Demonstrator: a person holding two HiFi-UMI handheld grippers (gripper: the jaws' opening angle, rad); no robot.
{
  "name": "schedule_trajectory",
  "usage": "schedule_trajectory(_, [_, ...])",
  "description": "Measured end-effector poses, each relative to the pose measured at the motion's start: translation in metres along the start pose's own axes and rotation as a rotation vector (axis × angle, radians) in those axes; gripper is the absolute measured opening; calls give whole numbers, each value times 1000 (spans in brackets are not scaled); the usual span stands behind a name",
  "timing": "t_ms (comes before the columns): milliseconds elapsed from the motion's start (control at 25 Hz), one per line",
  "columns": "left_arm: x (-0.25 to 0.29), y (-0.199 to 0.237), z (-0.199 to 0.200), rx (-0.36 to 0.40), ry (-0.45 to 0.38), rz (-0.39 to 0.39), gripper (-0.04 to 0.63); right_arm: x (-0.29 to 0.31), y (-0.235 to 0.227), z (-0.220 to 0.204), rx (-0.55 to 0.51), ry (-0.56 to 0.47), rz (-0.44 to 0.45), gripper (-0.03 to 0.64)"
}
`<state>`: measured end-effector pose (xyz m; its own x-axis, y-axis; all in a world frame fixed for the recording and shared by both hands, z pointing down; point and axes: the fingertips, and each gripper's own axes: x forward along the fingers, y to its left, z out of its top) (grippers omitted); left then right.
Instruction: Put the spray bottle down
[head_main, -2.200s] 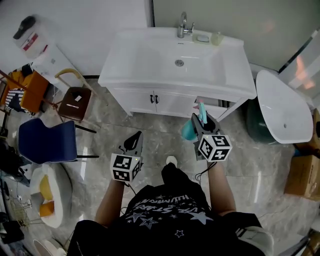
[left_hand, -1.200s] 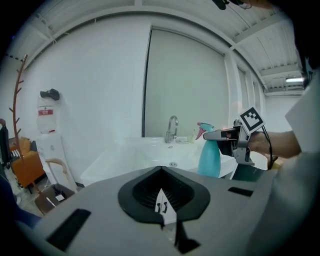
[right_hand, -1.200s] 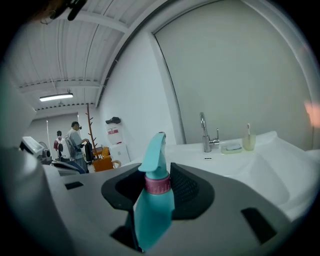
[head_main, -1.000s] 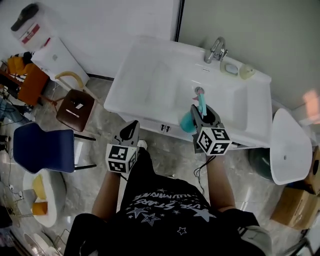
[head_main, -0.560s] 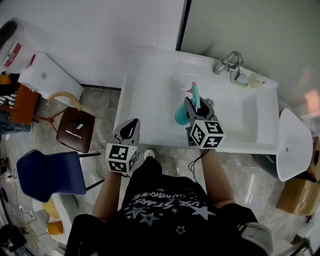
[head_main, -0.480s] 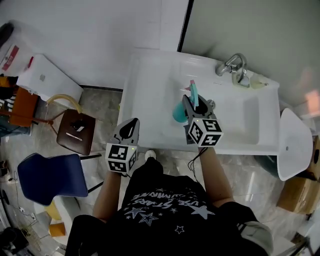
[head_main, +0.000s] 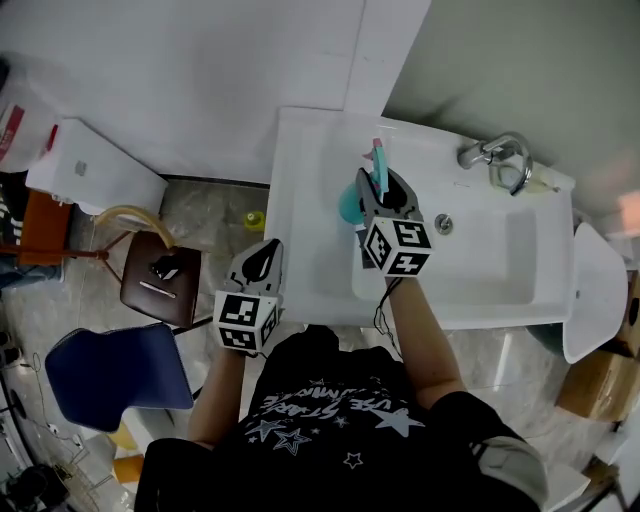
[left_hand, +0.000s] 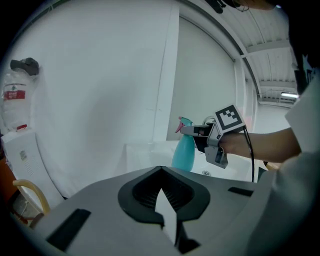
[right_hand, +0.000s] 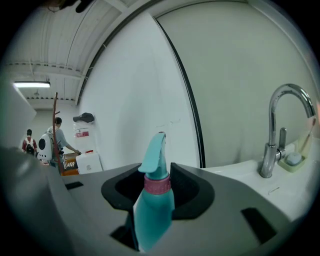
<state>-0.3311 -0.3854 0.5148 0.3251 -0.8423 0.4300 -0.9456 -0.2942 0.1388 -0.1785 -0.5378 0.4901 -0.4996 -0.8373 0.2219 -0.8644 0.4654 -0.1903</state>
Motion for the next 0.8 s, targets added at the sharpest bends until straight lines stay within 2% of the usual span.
schedule_trajectory(320, [9, 25, -7, -21, 25, -21, 15, 45, 13, -9, -36, -27, -19, 161])
schedule_trajectory(800, [17, 43, -13, -37, 52, -20, 15, 71, 15, -17, -87, -45, -9, 161])
